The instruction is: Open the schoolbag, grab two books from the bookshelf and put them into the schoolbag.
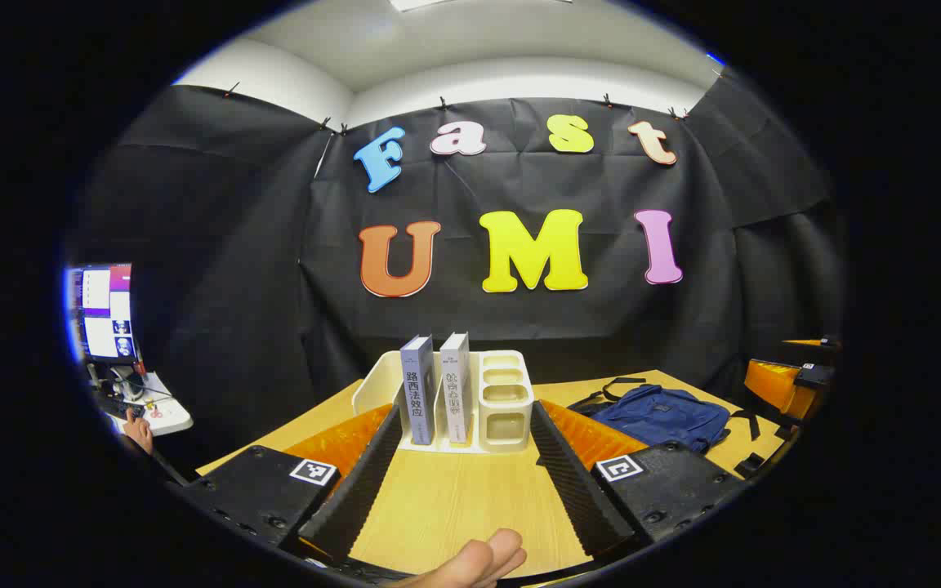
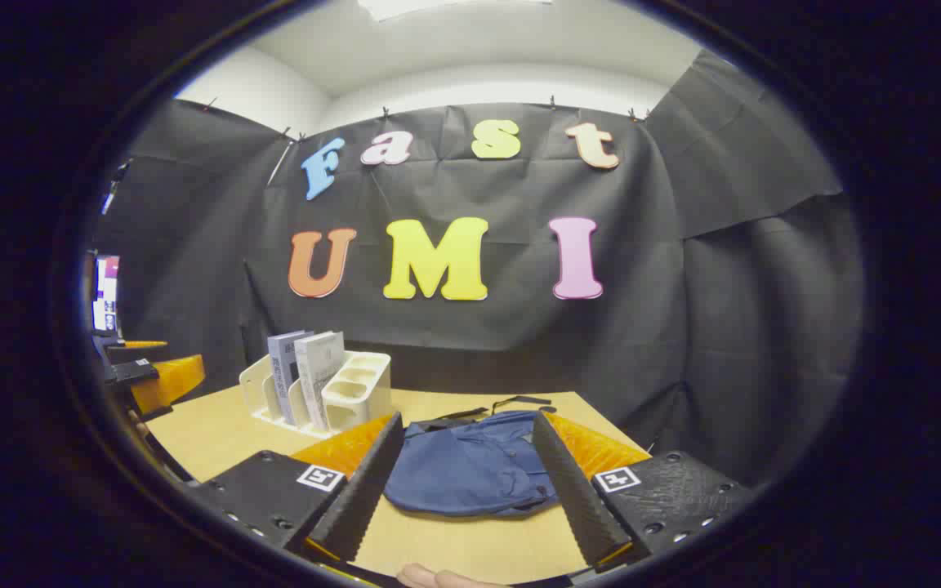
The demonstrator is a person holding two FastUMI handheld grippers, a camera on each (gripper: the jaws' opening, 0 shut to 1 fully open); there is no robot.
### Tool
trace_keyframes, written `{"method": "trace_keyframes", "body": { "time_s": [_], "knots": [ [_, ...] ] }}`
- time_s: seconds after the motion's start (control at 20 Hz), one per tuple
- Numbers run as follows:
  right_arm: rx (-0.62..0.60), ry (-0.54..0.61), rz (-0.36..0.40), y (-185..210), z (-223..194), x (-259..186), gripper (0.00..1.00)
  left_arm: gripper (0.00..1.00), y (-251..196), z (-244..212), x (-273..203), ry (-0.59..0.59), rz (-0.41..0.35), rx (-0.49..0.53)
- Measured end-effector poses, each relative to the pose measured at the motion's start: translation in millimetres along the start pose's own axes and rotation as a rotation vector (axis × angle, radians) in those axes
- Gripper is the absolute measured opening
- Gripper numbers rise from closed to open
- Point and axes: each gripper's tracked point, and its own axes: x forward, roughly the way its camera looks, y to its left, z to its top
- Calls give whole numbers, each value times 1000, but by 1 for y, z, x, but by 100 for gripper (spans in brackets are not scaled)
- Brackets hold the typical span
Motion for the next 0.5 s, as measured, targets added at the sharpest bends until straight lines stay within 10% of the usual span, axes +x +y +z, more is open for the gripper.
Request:
{"method": "trace_keyframes", "body": {
  "time_s": [0.5],
  "knots": [
    [-80, 99, 2, 29, -35, 24, 95, 99, 16, 4, 0, -35, 9, 30]
  ]
}}
